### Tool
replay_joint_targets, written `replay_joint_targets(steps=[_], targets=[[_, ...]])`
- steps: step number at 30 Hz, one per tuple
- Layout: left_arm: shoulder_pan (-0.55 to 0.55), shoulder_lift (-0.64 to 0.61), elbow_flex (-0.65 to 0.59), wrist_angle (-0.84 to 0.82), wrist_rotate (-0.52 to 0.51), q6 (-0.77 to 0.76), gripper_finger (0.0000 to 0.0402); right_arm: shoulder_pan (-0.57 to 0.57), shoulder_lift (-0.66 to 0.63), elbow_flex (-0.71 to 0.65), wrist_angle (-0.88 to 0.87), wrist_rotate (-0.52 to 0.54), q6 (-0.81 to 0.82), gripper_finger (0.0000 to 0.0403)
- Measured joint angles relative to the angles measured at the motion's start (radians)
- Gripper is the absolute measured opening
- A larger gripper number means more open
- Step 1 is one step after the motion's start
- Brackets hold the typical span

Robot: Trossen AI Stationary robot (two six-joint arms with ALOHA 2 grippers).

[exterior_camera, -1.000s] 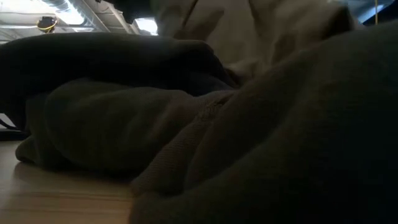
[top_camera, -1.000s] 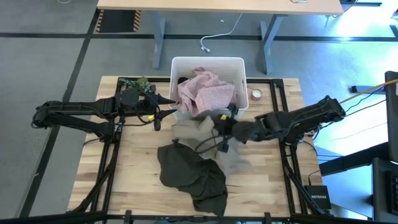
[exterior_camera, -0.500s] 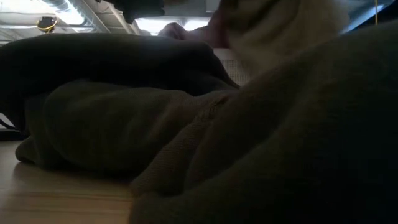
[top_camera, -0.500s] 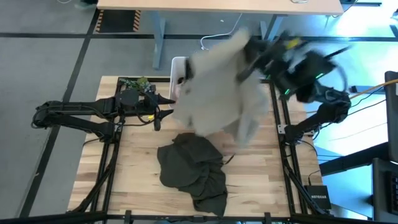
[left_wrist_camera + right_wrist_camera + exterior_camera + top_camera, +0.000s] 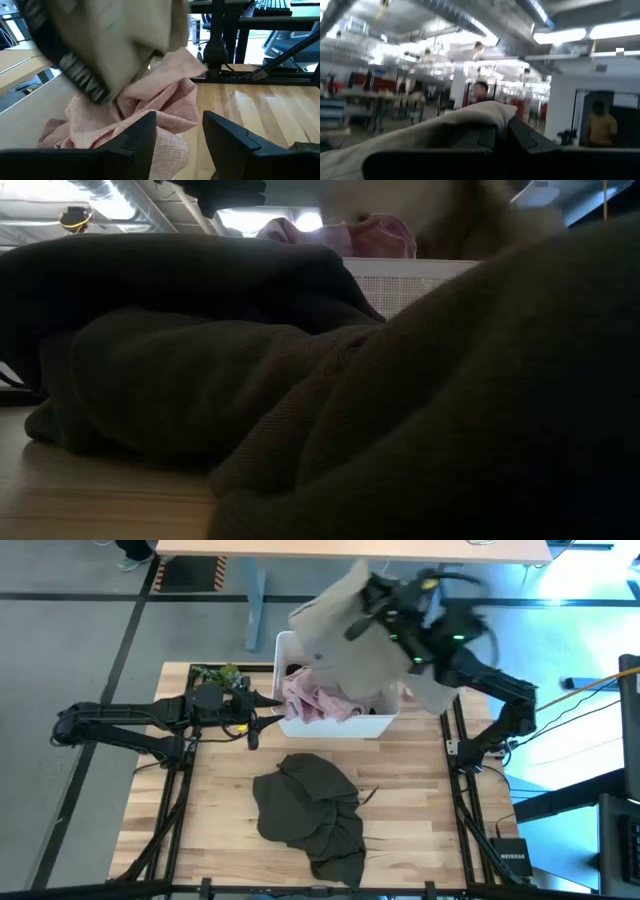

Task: Sort clothes
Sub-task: Put the brown shorts into the white laundry bin

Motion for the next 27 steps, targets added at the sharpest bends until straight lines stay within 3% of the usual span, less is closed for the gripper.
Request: replay_joint_targets(steps=[5,13,16,22,27], targets=[[0.0,0.0,0.0,0.0,0.0,0.0,0.0157,-0.032,0.096,0.0,-0.08,-0.057,0.072,0.0021],[0.0,0.0,0.0,-0.006,0.0,0.0,0.0157,-0.028,0.165,0.001,-0.113,-0.021,0.105,0.0046],[0.0,0.0,0.0,-0.015,0.0,-0.001,0.0157,-0.019,0.166,0.001,-0.323,-0.023,0.214,0.009],[0.0,0.0,0.0,-0.047,0.001,-0.003,0.0157,0.006,0.151,0.001,-0.858,-0.001,0.249,0.0184],[-0.001,0.0,0.0,-0.047,0.001,-0.003,0.0157,0.018,0.089,0.001,-1.172,0.035,0.394,0.0214]])
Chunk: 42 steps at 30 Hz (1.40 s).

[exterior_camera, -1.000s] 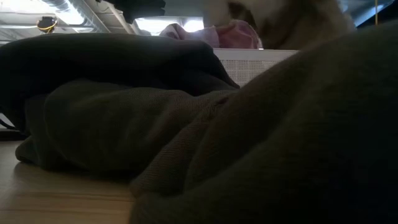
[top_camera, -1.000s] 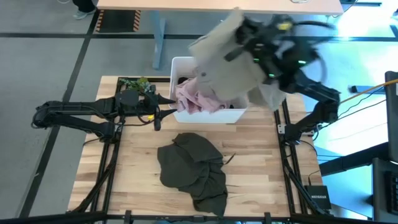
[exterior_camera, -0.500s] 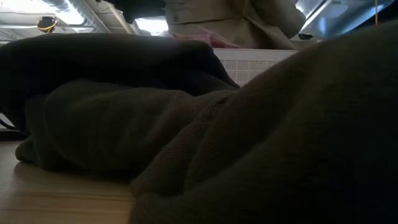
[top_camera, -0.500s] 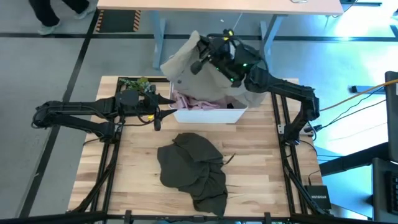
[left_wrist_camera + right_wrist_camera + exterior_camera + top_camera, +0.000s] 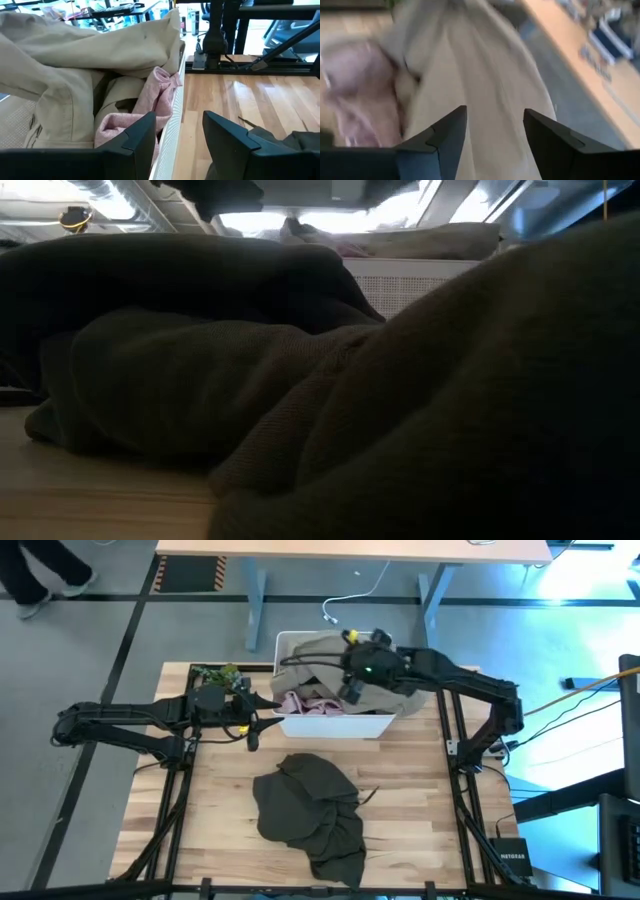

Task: Sort clothes
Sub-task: Put the brown shorts into the white laundry bin

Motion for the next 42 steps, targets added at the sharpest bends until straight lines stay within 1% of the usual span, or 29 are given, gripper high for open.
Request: replay_joint_targets(steps=[4,7,11,13,14,16,17,20,23,25,29,32,34,36,39,42], targets=[[0.0,0.0,0.0,-0.004,-0.001,-0.003,0.0157,0.0,-0.053,-0.004,-0.227,0.033,0.159,0.0215],[0.0,0.0,0.0,-0.005,-0.001,-0.011,0.0157,0.0,-0.096,-0.044,-0.359,0.038,0.311,0.0214],[0.001,0.0,0.0,-0.004,-0.001,-0.02,0.0157,0.0,-0.12,-0.147,-0.451,0.01,0.477,0.0214],[0.001,0.0,0.0,-0.003,-0.001,-0.02,0.0157,0.0,-0.123,-0.21,-0.471,-0.004,0.527,0.0214],[0.001,0.0,0.0,-0.002,-0.001,-0.021,0.0157,0.0,-0.123,-0.247,-0.47,0.005,0.535,0.0214],[0.001,0.0,0.0,0.001,-0.001,-0.022,0.0157,0.0,-0.121,-0.328,-0.42,0.033,0.522,0.0214],[0.001,0.0,0.0,0.002,-0.001,-0.022,0.0157,0.0,-0.115,-0.367,-0.366,0.036,0.495,0.0214],[0.001,0.0,0.0,0.014,-0.001,-0.022,0.0157,0.0,-0.106,-0.478,-0.125,0.021,0.383,0.0213],[0.001,0.0,0.0,0.032,-0.001,-0.023,0.0157,0.0,-0.092,-0.55,0.15,-0.035,0.285,0.0213],[0.001,0.0,0.0,0.034,-0.001,-0.023,0.0157,-0.002,-0.07,-0.57,0.276,-0.079,0.249,0.0213],[0.001,0.0,0.0,0.029,-0.001,-0.023,0.0157,-0.01,-0.027,-0.572,0.397,-0.178,0.206,0.0213],[0.001,0.0,0.0,0.016,-0.001,-0.023,0.0157,-0.005,-0.048,-0.56,0.416,-0.174,0.167,0.0213],[0.001,0.0,0.0,0.017,-0.001,-0.023,0.0157,0.013,-0.064,-0.522,0.358,-0.165,0.157,0.0213],[0.0,0.0,0.0,0.018,-0.001,-0.023,0.0157,0.04,-0.102,-0.446,0.293,-0.147,0.163,0.0213],[0.001,0.0,0.0,0.017,-0.001,-0.023,0.0157,0.101,-0.17,-0.316,0.148,-0.064,0.205,0.0213],[0.001,0.0,0.0,0.019,-0.001,-0.023,0.0157,0.183,-0.202,-0.233,-0.012,-0.01,0.298,0.0213]])
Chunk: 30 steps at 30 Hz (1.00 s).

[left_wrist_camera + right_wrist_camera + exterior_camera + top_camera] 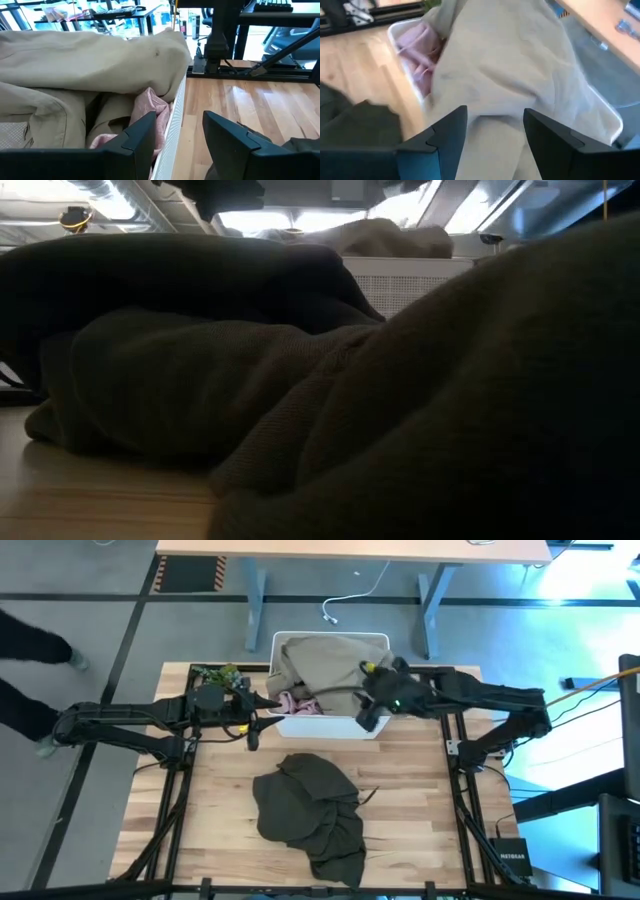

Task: Sort clothes
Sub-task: Put the brown shorts into the white laundry bin

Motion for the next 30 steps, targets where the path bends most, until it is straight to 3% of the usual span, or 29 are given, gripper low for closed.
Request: replay_joint_targets(steps=[6,10,12,17,23,25,30], targets=[[0.0,0.0,0.0,0.001,0.0,0.0,0.0157,0.126,-0.057,-0.006,-0.294,0.036,0.307,0.0213],[0.0,0.0,0.0,0.007,0.0,0.0,0.0157,0.131,-0.045,-0.121,-0.496,0.065,0.518,0.0213],[0.0,0.0,0.0,0.008,0.0,0.0,0.0157,0.122,-0.052,-0.202,-0.507,0.085,0.551,0.0213],[-0.001,0.0,0.0,0.022,0.0,0.013,0.0157,0.064,-0.064,-0.337,-0.497,0.149,0.485,0.0213],[0.0,0.0,0.0,0.032,0.0,0.016,0.0157,-0.009,-0.066,-0.362,-0.458,0.241,0.353,0.0213],[0.0,0.0,0.0,0.031,0.0,0.01,0.0157,-0.043,-0.066,-0.362,-0.432,0.215,0.264,0.0213],[0.0,0.0,0.0,0.027,0.0,0.008,0.0157,-0.15,-0.06,-0.361,-0.398,0.028,0.092,0.021]])
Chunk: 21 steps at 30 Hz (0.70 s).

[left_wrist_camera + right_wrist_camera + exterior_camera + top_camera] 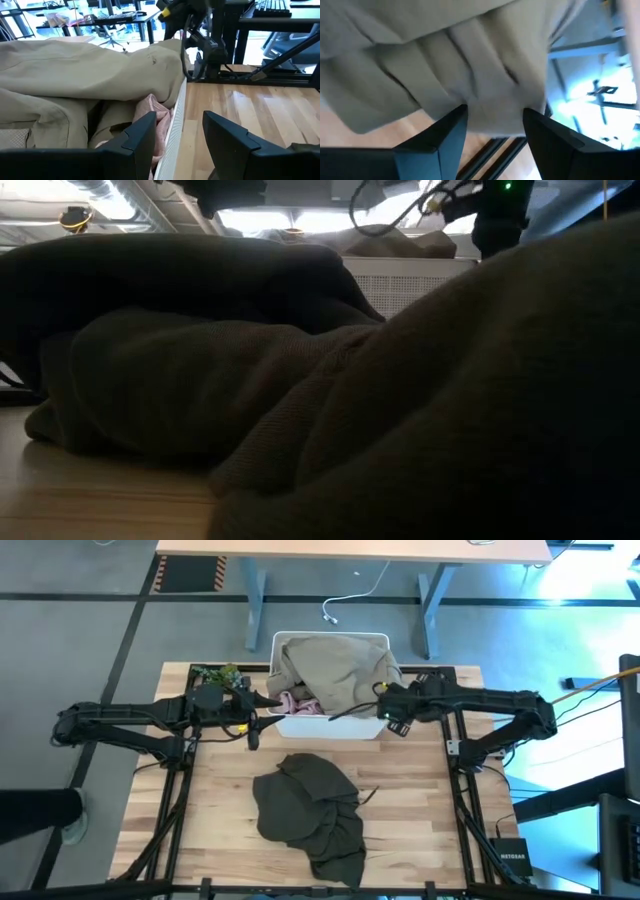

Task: Sort clothes
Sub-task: Put the brown shorts into the white laundry bin

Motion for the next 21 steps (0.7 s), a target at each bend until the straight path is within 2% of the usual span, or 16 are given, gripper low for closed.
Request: replay_joint_targets(steps=[2,4,8,10,14,17,21], targets=[[0.0,0.0,0.0,-0.002,0.0,0.0,0.0157,-0.037,0.0,0.0,-0.002,-0.036,-0.019,0.0194],[0.0,0.0,0.0,-0.005,0.0,0.0,0.0157,-0.065,-0.001,0.0,0.0,-0.062,-0.033,0.0161],[0.0,0.0,0.0,-0.005,0.0,0.0,0.0157,-0.08,-0.001,0.0,0.017,-0.097,-0.074,0.005],[0.0,0.0,0.0,-0.005,0.0,0.0,0.0157,-0.076,-0.001,0.002,0.037,-0.127,-0.113,0.0015],[0.0,0.0,0.0,-0.005,0.0,0.0,0.0157,-0.039,0.0,0.066,0.027,-0.156,-0.124,0.0021],[0.0,0.0,0.0,-0.005,0.0,0.0,0.0157,-0.011,0.0,0.165,0.032,-0.156,-0.125,0.0008],[0.0,0.0,0.0,-0.004,0.0,0.0,0.0157,0.027,-0.001,0.294,0.122,-0.138,-0.133,0.0011]])
